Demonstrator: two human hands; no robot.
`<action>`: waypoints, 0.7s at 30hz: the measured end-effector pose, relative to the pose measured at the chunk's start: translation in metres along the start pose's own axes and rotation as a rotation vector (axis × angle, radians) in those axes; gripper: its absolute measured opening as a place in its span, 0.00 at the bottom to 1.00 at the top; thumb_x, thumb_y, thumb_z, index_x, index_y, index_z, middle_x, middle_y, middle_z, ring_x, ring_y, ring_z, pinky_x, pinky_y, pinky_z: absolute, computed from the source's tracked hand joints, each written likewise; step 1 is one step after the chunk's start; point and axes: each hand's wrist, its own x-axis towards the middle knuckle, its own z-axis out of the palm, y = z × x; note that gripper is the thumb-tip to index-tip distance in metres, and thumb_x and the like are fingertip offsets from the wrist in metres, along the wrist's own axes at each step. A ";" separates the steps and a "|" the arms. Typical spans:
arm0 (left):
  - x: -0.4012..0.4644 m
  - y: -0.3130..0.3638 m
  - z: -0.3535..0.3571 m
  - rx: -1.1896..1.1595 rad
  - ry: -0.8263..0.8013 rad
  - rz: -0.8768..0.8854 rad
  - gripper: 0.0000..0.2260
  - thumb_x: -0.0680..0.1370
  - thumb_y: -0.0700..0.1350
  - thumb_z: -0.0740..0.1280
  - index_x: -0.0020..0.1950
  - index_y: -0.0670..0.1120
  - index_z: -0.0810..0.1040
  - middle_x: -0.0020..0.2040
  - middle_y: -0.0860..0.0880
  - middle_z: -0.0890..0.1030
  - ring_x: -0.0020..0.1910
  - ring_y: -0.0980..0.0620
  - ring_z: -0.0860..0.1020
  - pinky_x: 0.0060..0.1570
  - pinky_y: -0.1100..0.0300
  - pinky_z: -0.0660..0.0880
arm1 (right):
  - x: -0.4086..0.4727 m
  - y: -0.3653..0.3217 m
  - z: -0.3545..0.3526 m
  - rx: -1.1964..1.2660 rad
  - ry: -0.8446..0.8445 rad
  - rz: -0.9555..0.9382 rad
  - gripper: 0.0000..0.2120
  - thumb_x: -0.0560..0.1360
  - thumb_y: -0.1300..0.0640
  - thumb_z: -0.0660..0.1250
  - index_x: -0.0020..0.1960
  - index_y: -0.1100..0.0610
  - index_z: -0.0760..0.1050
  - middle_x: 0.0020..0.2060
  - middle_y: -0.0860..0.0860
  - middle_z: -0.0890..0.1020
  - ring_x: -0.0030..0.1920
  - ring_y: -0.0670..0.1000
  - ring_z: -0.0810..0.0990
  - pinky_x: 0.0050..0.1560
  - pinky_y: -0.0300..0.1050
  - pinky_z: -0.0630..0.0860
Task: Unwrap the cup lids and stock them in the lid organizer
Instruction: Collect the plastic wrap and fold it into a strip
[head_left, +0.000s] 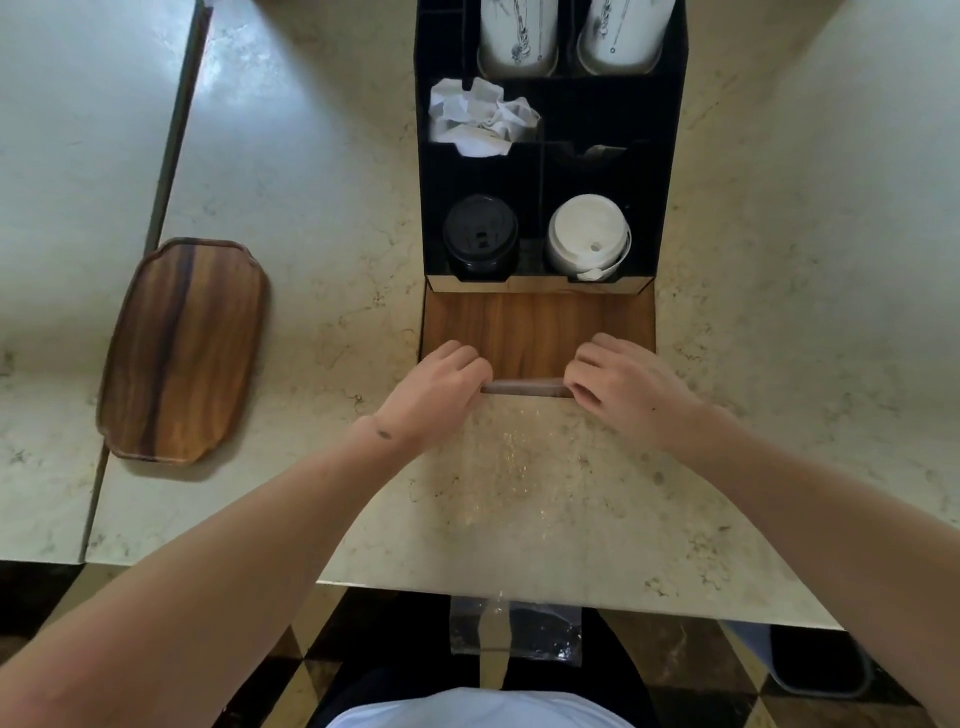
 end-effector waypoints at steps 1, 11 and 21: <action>-0.002 -0.001 0.001 0.019 0.000 0.023 0.04 0.78 0.32 0.69 0.47 0.38 0.82 0.45 0.42 0.82 0.45 0.42 0.78 0.45 0.48 0.78 | -0.002 0.000 0.001 -0.007 0.001 -0.012 0.04 0.76 0.65 0.69 0.43 0.60 0.80 0.40 0.53 0.79 0.41 0.54 0.76 0.40 0.51 0.77; -0.014 0.003 0.003 0.039 0.006 -0.043 0.09 0.79 0.43 0.70 0.47 0.40 0.87 0.54 0.42 0.82 0.51 0.42 0.77 0.53 0.49 0.79 | -0.014 -0.010 0.007 0.042 -0.002 0.124 0.10 0.80 0.53 0.68 0.52 0.56 0.86 0.50 0.50 0.79 0.48 0.51 0.75 0.48 0.50 0.77; 0.018 0.015 0.000 -0.095 -0.047 -0.409 0.08 0.79 0.42 0.71 0.57 0.45 0.81 0.47 0.52 0.75 0.50 0.50 0.71 0.49 0.58 0.71 | 0.023 -0.013 -0.005 0.245 -0.214 0.443 0.09 0.76 0.57 0.72 0.56 0.52 0.79 0.45 0.45 0.79 0.48 0.48 0.77 0.48 0.45 0.76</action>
